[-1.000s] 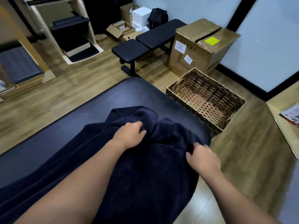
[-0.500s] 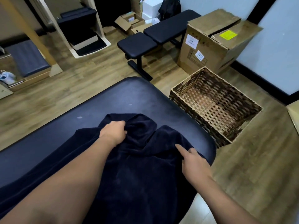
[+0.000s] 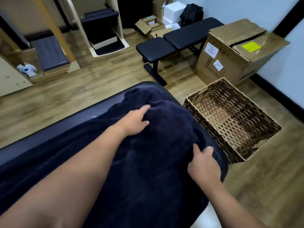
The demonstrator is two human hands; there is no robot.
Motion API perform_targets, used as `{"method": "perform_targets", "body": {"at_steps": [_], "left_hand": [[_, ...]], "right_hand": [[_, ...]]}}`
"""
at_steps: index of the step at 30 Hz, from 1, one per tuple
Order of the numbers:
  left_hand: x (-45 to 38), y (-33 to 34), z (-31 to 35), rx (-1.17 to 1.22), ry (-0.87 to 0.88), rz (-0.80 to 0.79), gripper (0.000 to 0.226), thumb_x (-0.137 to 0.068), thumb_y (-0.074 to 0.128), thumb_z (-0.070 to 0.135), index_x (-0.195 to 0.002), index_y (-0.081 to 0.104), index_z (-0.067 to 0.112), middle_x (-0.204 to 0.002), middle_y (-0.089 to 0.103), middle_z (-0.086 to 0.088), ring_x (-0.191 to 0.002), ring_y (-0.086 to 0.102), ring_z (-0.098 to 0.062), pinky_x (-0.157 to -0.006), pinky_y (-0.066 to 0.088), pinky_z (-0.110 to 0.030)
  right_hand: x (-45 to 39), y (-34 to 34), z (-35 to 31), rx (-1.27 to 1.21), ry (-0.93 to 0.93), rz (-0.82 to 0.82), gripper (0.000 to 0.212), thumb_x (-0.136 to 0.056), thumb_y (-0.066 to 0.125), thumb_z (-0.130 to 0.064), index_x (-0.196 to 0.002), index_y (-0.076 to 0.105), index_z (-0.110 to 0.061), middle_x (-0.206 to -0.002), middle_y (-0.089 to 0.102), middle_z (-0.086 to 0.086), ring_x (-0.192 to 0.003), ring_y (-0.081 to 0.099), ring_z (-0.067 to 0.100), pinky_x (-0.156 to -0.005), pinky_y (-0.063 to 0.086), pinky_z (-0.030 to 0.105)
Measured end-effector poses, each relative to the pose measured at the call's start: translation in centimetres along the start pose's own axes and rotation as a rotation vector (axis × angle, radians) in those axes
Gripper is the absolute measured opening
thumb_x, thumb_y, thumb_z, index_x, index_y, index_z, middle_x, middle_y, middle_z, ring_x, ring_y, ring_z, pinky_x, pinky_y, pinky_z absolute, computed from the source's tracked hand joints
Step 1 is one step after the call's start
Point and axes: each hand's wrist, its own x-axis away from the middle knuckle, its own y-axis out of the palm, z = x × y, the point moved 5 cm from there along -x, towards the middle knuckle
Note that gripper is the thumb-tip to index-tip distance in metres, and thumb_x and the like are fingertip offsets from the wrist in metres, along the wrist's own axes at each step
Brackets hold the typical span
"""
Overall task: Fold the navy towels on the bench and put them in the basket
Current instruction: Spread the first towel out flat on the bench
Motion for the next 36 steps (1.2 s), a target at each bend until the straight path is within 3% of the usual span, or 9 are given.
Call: {"method": "perform_targets", "body": {"at_steps": [2, 4, 11, 19, 24, 26, 29, 32, 36], "left_hand": [[2.5, 1.2, -1.6, -0.068, -0.007, 0.048, 0.034, -0.096, 0.062, 0.025, -0.129, 0.062, 0.018, -0.125, 0.067, -0.008, -0.12, 0.059, -0.03, -0.102, 0.046, -0.036], [5.9, 2.4, -3.3, -0.079, -0.047, 0.09, 0.024, -0.096, 0.06, 0.024, -0.118, 0.067, 0.015, -0.119, 0.067, -0.007, -0.115, 0.06, -0.027, -0.098, 0.047, -0.035], [21.3, 6.3, -11.3, -0.009, -0.4, 0.149, 0.022, -0.099, 0.054, 0.025, -0.117, 0.063, 0.016, -0.115, 0.061, -0.002, -0.107, 0.06, -0.023, -0.093, 0.051, -0.038], [38.7, 9.7, -16.7, -0.054, -0.773, 0.121, 0.015, -0.095, 0.051, 0.02, -0.11, 0.054, 0.016, -0.109, 0.051, 0.001, -0.103, 0.054, -0.024, -0.089, 0.049, -0.039], [49.3, 12.5, -19.4, -0.04, -0.918, 0.001, 0.028, -0.081, 0.06, 0.023, -0.103, 0.043, 0.021, -0.111, 0.041, -0.001, -0.107, 0.046, -0.027, -0.081, 0.044, -0.039], [52.2, 13.3, -20.4, -0.07, -0.908, -0.035, 0.038, -0.077, 0.068, 0.029, -0.102, 0.04, 0.022, -0.113, 0.038, 0.0, -0.108, 0.044, -0.025, -0.08, 0.042, -0.038], [54.3, 13.8, -21.2, -0.266, -0.771, -0.093, 0.045, -0.076, 0.072, 0.04, -0.112, 0.052, 0.023, -0.121, 0.04, 0.003, -0.115, 0.04, -0.022, -0.081, 0.035, -0.037], [54.6, 13.9, -21.4, -0.38, -0.641, -0.113, 0.021, -0.091, 0.063, 0.034, -0.106, 0.064, 0.02, -0.123, 0.042, 0.0, -0.117, 0.039, -0.024, -0.082, 0.032, -0.039], [55.0, 14.4, -22.1, -0.37, -0.525, -0.09, 0.02, -0.102, 0.051, 0.03, -0.112, 0.061, 0.016, -0.122, 0.053, -0.004, -0.113, 0.046, -0.026, -0.084, 0.037, -0.039]], "right_hand": [[1.1, 0.4, -2.3, 0.019, -0.164, -0.007, 0.053, -0.089, 0.05, -0.023, -0.142, 0.043, -0.026, -0.106, 0.035, 0.002, -0.082, 0.058, 0.026, -0.072, 0.051, 0.037], [2.7, 1.3, -5.3, 0.024, -0.368, -0.05, 0.043, -0.092, 0.05, -0.027, -0.135, 0.048, -0.024, -0.11, 0.039, 0.002, -0.094, 0.058, 0.025, -0.077, 0.055, 0.036], [9.6, 6.5, -15.3, 0.14, -0.938, -0.268, 0.041, -0.097, 0.05, -0.03, -0.137, 0.05, -0.022, -0.126, 0.046, 0.002, -0.111, 0.053, 0.025, -0.09, 0.052, 0.038], [17.2, 9.4, -21.9, 0.207, -1.271, -0.366, 0.045, -0.098, 0.055, -0.04, -0.14, 0.049, -0.025, -0.13, 0.046, -0.002, -0.117, 0.049, 0.022, -0.095, 0.05, 0.036], [24.9, 11.4, -23.9, 0.368, -1.53, -0.435, 0.052, -0.092, 0.062, -0.053, -0.134, 0.049, -0.026, -0.124, 0.043, -0.003, -0.112, 0.045, 0.022, -0.092, 0.046, 0.037], [27.1, 12.1, -24.2, 0.438, -1.596, -0.415, 0.052, -0.089, 0.064, -0.056, -0.129, 0.051, -0.025, -0.121, 0.043, -0.001, -0.109, 0.044, 0.023, -0.087, 0.043, 0.036], [29.9, 13.6, -24.0, 0.617, -1.601, -0.406, 0.052, -0.09, 0.066, -0.05, -0.13, 0.051, -0.021, -0.121, 0.049, 0.005, -0.111, 0.048, 0.029, -0.081, 0.035, 0.041], [31.5, 14.7, -23.7, 0.693, -1.506, -0.355, 0.035, -0.094, 0.063, -0.03, -0.125, 0.053, -0.016, -0.121, 0.051, 0.008, -0.11, 0.051, 0.032, -0.078, 0.035, 0.041], [32.6, 15.4, -23.6, 0.651, -1.369, -0.349, 0.009, -0.093, 0.054, -0.013, -0.098, 0.055, -0.021, -0.1, 0.052, 0.001, -0.093, 0.056, 0.027, -0.069, 0.035, 0.036]]}}
